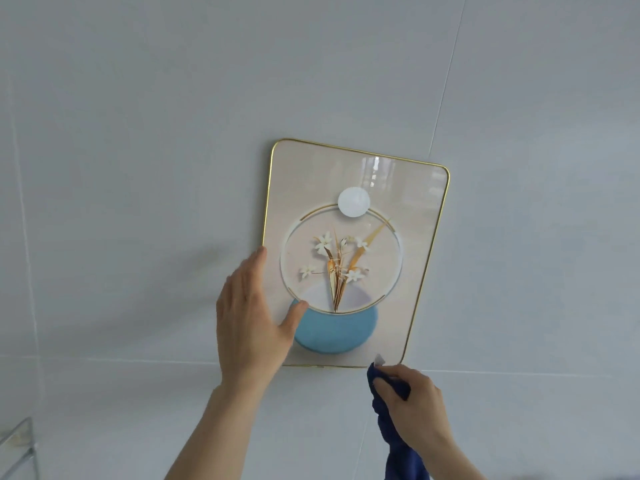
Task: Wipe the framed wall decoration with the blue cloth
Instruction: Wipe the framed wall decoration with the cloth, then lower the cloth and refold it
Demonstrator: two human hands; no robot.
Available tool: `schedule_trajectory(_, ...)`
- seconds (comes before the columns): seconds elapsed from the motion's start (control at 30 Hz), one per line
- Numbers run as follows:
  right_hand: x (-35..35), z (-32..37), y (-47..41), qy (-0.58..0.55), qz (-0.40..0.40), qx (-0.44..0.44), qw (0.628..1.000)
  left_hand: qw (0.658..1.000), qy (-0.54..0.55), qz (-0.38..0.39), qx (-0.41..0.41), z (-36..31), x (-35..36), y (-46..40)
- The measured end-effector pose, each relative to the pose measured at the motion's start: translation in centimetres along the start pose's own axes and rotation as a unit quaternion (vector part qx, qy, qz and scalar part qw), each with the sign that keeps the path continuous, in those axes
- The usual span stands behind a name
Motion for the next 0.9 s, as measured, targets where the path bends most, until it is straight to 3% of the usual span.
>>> schedule_trajectory(0.07, 0.4, 0.2, 0.9, -0.087, 0.021, 0.027, 0.996, 0.998, 0.037, 0.038, -0.021, -0.6, -0.1, 2.6)
schedule_trajectory(0.13, 0.8, 0.7, 1.8, -0.142, 0.045, 0.033, 0.988, 0.986, 0.087, 0.135, -0.042, -1.0, 0.2, 5.3)
schedule_trajectory(0.27, 0.9, 2.3, 3.6, -0.234, 0.094, 0.044, 0.967, 0.922, 0.166, 0.339, -0.087, -1.8, 0.6, 9.8)
schedule_trajectory(0.33, 0.5, 3.1, 4.5, -0.273, 0.11, 0.057, 0.954, 0.892, 0.178, 0.401, -0.11, -2.5, 0.8, 11.4)
schedule_trajectory(0.73, -5.0, -1.8, 5.3, -0.23, 0.239, 0.072, 0.941, 0.91, 0.188, 0.325, -0.176, -5.8, 2.5, 14.3)
schedule_trajectory(0.9, -8.2, -4.4, 5.4, -0.318, 0.252, 0.106, 0.908, 0.913, 0.186, 0.316, -0.179, -8.2, 4.5, 15.4)
Point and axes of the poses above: each hand's wrist, its own y-axis away from the middle knuckle, its own x-axis out of the palm, z = x × y, the point moved 1 cm from there along -y, towards the middle knuckle, and after that the axes turned 7 degrees about -y, right-handed, at the moved point
